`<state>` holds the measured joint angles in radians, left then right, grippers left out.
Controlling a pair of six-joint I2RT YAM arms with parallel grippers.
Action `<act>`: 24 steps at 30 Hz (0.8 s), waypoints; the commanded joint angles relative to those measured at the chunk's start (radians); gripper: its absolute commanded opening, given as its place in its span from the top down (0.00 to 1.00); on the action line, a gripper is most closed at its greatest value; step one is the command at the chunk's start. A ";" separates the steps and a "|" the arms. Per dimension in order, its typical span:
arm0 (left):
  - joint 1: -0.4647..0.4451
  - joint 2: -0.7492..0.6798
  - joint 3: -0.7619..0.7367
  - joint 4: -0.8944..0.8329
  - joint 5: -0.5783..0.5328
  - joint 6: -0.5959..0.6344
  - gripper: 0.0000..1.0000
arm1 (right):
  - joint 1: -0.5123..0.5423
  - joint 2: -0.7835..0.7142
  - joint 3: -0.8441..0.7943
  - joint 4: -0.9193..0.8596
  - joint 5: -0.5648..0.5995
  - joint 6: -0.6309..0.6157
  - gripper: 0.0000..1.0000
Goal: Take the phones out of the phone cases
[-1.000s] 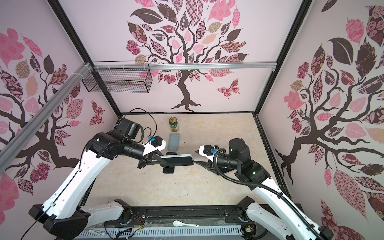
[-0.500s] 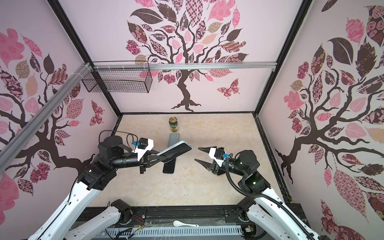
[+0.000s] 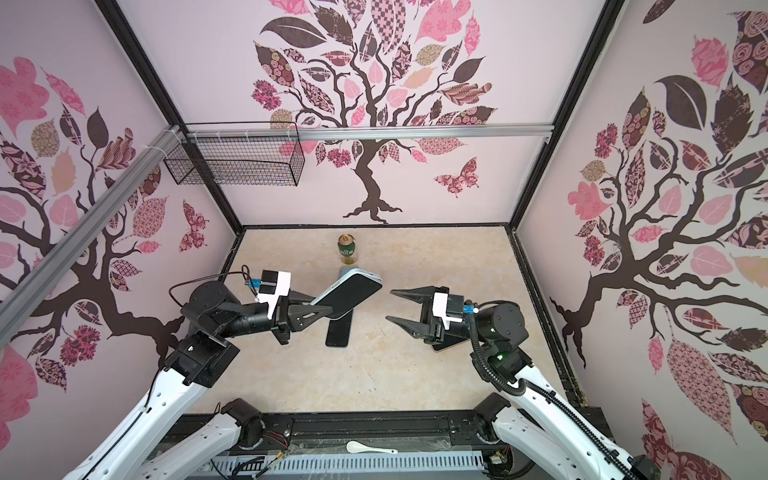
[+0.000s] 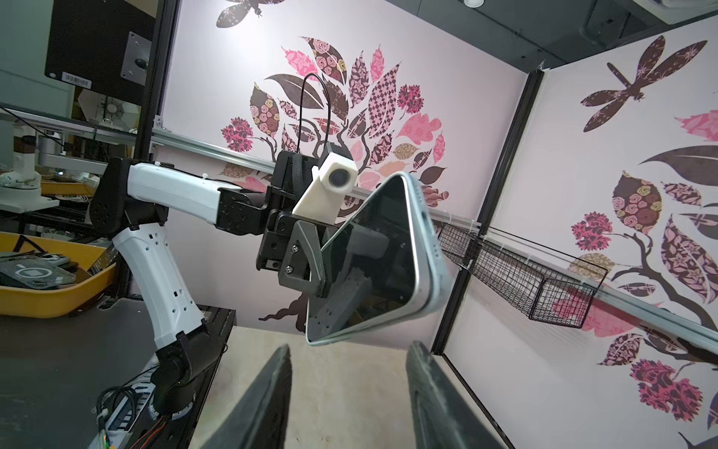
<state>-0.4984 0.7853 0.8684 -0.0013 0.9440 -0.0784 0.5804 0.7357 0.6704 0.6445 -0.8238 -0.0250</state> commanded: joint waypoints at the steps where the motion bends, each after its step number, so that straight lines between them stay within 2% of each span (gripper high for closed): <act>1: -0.007 0.011 0.015 0.061 0.071 -0.007 1.00 | 0.007 -0.004 0.048 0.053 -0.034 0.031 0.50; 9: -0.028 0.029 0.030 0.036 0.080 0.022 1.00 | 0.023 -0.007 0.064 0.046 -0.072 0.033 0.53; 24: -0.040 0.026 0.041 0.014 0.074 0.040 1.00 | 0.029 -0.010 0.080 -0.082 -0.051 -0.031 0.55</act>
<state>-0.5285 0.8219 0.8692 -0.0246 1.0111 -0.0521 0.6010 0.7238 0.7044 0.6006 -0.8589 -0.0422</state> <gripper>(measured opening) 0.128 0.446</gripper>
